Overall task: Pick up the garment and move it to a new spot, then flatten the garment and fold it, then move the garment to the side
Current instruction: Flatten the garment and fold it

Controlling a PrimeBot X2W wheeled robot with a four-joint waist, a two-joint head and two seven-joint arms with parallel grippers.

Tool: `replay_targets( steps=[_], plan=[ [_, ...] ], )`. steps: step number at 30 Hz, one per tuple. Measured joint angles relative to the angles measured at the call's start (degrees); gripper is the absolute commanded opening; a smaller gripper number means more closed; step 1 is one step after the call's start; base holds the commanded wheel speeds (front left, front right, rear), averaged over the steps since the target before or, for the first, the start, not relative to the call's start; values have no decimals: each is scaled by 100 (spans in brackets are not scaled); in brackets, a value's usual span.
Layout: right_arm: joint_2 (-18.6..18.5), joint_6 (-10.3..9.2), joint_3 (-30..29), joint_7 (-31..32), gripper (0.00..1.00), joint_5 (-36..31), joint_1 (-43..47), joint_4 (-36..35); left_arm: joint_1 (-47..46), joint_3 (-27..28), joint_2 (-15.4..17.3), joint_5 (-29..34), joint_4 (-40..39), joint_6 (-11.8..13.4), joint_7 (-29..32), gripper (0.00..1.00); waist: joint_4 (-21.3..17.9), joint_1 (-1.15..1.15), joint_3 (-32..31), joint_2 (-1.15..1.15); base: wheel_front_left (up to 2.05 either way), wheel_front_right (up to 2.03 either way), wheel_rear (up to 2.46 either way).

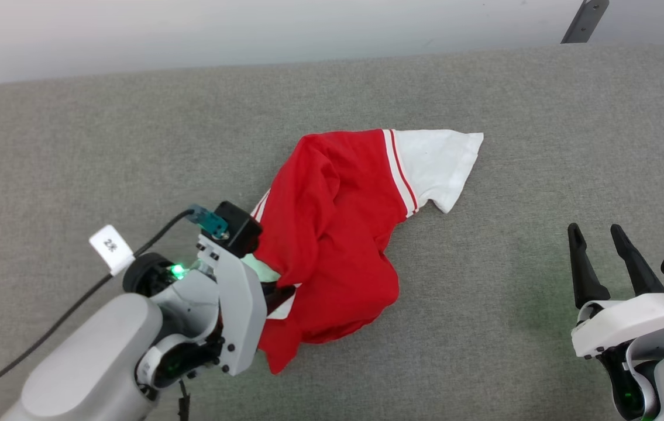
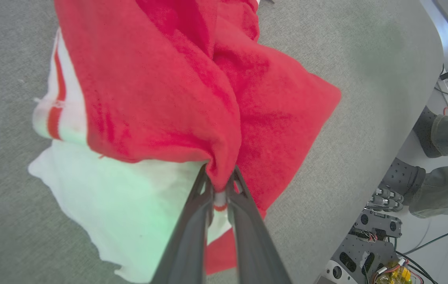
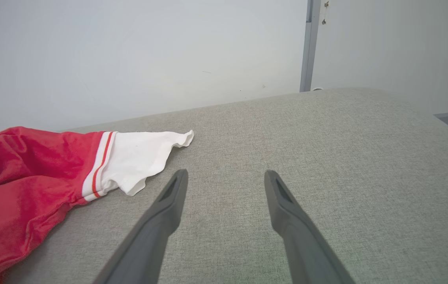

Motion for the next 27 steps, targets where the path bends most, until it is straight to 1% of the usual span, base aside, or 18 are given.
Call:
replay_targets(
  steps=[6,12,13,16,19,25,27],
  plan=[
    [8,1,-4,3,100,38,1,-1,-3,96,234,69,18,66,-7,0,50,0,-23,0,0,0,0],
    [-13,0,-12,31,100,46,10,-19,-166,225,714,503,152,45,-290,0,100,0,-45,0,0,0,0],
    [-18,1,-13,34,100,46,12,-24,-231,227,787,611,211,3,-346,0,111,0,-44,0,0,0,0],
    [-44,0,-2,64,100,54,13,-46,-459,211,875,877,475,-60,-564,0,142,0,-28,0,0,0,0],
    [-57,0,21,108,100,54,10,-98,-757,172,851,1135,848,-127,-890,0,165,0,24,0,0,0,0],
    [-90,0,94,167,100,55,-67,-210,-1387,-3,559,1463,1796,-225,-1511,0,177,0,215,0,0,0,0],
    [-97,0,132,183,100,54,-129,-248,-1577,-58,454,1463,2148,-247,-1692,0,169,0,297,0,0,0,0]
  ],
)
